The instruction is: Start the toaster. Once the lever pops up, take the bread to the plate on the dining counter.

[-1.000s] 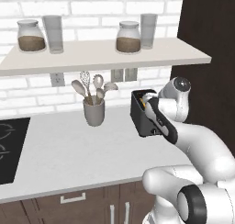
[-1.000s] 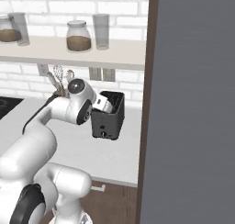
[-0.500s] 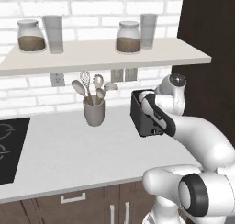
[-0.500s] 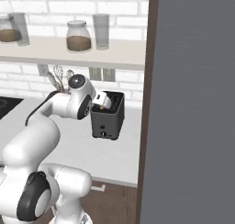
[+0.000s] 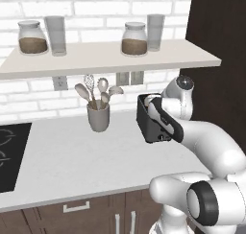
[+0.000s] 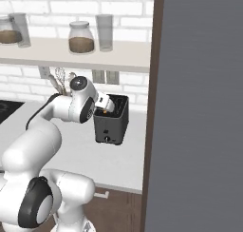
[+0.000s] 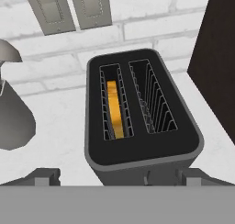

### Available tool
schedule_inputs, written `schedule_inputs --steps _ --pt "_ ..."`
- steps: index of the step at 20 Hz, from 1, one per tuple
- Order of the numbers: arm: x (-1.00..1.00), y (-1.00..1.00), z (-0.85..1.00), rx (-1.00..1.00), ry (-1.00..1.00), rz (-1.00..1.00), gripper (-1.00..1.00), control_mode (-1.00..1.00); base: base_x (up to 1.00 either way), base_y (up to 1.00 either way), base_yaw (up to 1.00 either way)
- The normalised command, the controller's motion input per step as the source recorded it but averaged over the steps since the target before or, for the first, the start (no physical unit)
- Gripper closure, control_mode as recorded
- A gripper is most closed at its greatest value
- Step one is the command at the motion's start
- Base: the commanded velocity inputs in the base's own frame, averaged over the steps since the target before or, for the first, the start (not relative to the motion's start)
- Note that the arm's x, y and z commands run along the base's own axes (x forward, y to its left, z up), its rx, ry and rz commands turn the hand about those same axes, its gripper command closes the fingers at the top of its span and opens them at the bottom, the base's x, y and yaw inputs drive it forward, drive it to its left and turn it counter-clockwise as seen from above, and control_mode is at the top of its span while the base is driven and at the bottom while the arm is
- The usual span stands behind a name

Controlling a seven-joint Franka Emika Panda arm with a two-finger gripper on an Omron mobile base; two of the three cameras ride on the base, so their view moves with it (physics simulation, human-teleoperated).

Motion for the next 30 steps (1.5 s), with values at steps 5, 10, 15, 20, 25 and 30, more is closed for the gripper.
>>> schedule_inputs --steps 5,10,15,20,25,30 --pt "0.0 0.0 0.0 0.0 0.0 0.0 -1.0 -1.0 0.0 0.0 0.0" --pt "0.0 0.0 0.0 0.0 0.0 0.0 -1.0 -1.0 0.0 0.0 0.0" --pt "0.0 0.0 0.0 0.0 0.0 0.0 -1.0 -1.0 0.0 0.0 0.0" --pt "0.0 0.0 0.0 0.0 0.0 0.0 -1.0 -1.0 0.0 0.0 0.0" --pt "0.0 0.0 0.0 0.0 0.0 0.0 -1.0 -1.0 0.0 0.0 0.0" --pt "0.0 0.0 0.0 0.0 0.0 0.0 -1.0 -1.0 0.0 0.0 0.0"
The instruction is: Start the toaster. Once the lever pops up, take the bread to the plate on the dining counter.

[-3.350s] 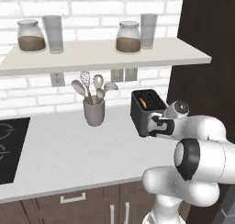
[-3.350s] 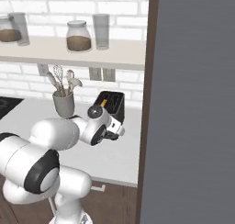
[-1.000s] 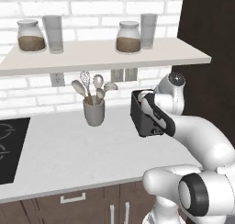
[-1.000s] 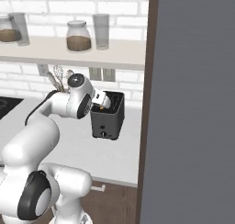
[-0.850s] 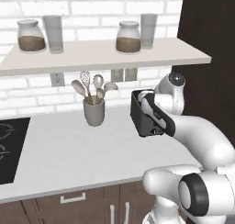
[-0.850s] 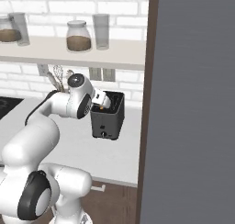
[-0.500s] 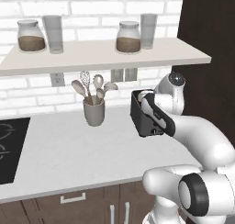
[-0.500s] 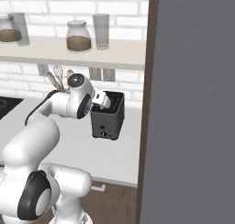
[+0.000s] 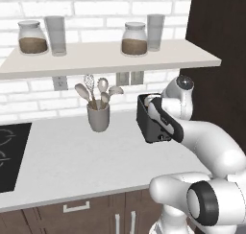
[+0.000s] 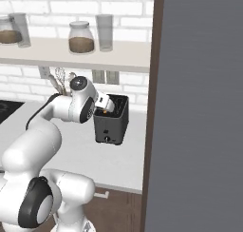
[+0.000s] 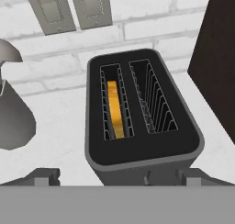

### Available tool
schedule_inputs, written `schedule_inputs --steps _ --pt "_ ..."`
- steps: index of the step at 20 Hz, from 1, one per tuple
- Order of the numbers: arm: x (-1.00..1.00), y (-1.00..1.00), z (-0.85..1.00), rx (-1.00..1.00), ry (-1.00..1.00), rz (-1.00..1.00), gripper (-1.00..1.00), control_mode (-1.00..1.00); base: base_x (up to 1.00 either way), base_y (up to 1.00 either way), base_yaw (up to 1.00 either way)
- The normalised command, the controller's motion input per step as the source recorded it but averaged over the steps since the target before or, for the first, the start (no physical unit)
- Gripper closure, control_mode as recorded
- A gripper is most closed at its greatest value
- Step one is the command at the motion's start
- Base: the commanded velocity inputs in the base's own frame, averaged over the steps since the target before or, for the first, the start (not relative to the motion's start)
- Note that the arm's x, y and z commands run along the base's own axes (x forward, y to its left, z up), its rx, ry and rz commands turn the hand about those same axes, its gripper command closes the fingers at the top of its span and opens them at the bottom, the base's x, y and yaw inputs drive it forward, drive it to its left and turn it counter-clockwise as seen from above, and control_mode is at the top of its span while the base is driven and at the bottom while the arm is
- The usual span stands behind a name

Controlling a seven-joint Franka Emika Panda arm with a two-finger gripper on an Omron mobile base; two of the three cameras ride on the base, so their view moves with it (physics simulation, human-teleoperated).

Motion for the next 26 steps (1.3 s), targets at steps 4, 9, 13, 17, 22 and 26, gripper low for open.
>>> schedule_inputs --steps 4,9,13,17,22,26 --pt "0.0 0.0 0.0 0.0 0.0 0.0 -1.0 -1.0 0.0 0.0 0.0" --pt "0.0 0.0 0.0 0.0 0.0 0.0 -1.0 -1.0 0.0 0.0 0.0" --pt "0.0 0.0 0.0 0.0 0.0 0.0 -1.0 -1.0 0.0 0.0 0.0" --pt "0.0 0.0 0.0 0.0 0.0 0.0 -1.0 -1.0 0.0 0.0 0.0" --pt "0.0 0.0 0.0 0.0 0.0 0.0 -1.0 -1.0 0.0 0.0 0.0" --pt "0.0 0.0 0.0 0.0 0.0 0.0 -1.0 -1.0 0.0 0.0 0.0"
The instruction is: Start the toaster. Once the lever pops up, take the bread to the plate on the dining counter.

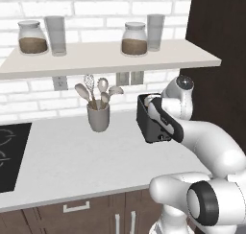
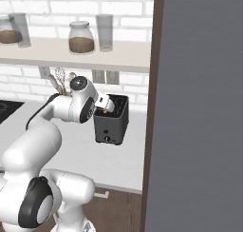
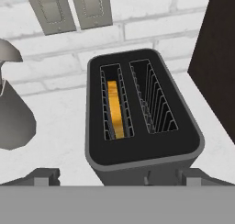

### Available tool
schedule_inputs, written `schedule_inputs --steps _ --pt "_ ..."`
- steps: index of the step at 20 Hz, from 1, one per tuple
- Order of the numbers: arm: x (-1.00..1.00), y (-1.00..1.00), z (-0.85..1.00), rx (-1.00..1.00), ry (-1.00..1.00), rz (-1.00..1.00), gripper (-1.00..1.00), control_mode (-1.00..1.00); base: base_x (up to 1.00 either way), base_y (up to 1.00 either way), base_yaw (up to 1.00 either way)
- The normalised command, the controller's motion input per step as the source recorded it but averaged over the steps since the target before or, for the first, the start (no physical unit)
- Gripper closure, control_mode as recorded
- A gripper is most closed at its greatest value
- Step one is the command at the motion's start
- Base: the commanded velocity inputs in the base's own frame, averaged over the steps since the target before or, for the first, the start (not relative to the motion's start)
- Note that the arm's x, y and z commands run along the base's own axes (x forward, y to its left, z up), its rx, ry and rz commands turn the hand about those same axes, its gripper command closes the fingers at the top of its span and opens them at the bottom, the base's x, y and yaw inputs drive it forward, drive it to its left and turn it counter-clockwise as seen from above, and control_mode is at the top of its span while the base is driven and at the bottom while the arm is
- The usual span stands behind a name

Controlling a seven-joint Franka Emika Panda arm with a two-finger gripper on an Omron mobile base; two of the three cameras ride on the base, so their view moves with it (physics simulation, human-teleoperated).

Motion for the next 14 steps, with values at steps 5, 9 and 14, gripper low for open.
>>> schedule_inputs --steps 5,9,14 --pt "0.0 0.0 0.0 0.0 0.0 0.0 -1.0 -1.0 0.0 0.0 0.0" --pt "0.0 0.0 0.0 0.0 0.0 0.0 -1.0 -1.0 0.0 0.0 0.0" --pt "0.0 0.0 0.0 0.0 0.0 0.0 -1.0 -1.0 0.0 0.0 0.0"
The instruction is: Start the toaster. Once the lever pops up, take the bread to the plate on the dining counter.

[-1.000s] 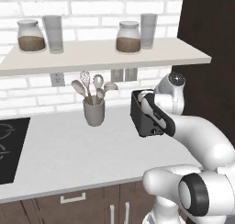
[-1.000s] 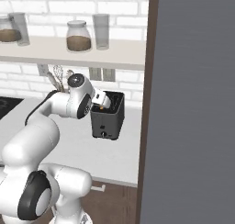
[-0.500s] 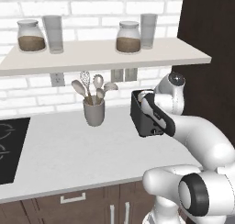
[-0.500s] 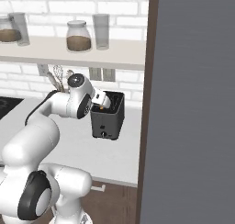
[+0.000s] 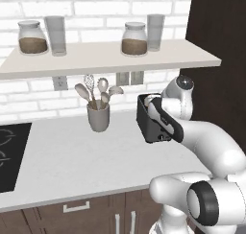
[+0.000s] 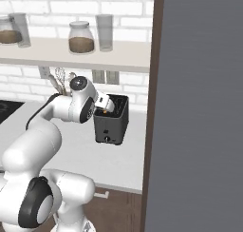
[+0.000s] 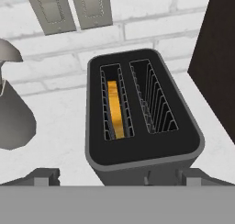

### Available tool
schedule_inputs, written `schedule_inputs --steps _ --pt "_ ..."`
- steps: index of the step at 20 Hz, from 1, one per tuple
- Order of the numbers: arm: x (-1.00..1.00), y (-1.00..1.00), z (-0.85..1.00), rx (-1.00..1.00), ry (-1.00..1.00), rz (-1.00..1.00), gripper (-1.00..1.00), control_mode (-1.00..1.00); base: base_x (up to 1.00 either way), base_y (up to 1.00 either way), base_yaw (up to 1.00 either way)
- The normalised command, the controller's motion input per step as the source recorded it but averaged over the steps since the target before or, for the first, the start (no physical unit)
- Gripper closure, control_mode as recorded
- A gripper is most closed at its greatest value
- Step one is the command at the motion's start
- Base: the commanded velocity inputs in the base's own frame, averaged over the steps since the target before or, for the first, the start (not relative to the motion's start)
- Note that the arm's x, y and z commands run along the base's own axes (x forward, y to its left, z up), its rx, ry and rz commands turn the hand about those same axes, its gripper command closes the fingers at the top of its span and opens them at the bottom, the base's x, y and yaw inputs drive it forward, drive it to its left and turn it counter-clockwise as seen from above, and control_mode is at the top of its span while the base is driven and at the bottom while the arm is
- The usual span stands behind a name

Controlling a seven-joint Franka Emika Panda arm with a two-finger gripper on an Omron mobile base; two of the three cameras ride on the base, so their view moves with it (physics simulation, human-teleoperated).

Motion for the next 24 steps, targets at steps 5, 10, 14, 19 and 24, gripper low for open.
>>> schedule_inputs --steps 5,10,14,19,24 --pt "0.0 0.0 0.0 0.0 0.0 0.0 -1.0 -1.0 0.0 0.0 0.0" --pt "0.0 0.0 0.0 0.0 0.0 0.0 -1.0 -1.0 0.0 0.0 0.0" --pt "0.0 0.0 0.0 0.0 0.0 0.0 -1.0 -1.0 0.0 0.0 0.0" --pt "0.0 0.0 0.0 0.0 0.0 0.0 -1.0 -1.0 0.0 0.0 0.0" --pt "0.0 0.0 0.0 0.0 0.0 0.0 -1.0 -1.0 0.0 0.0 0.0"
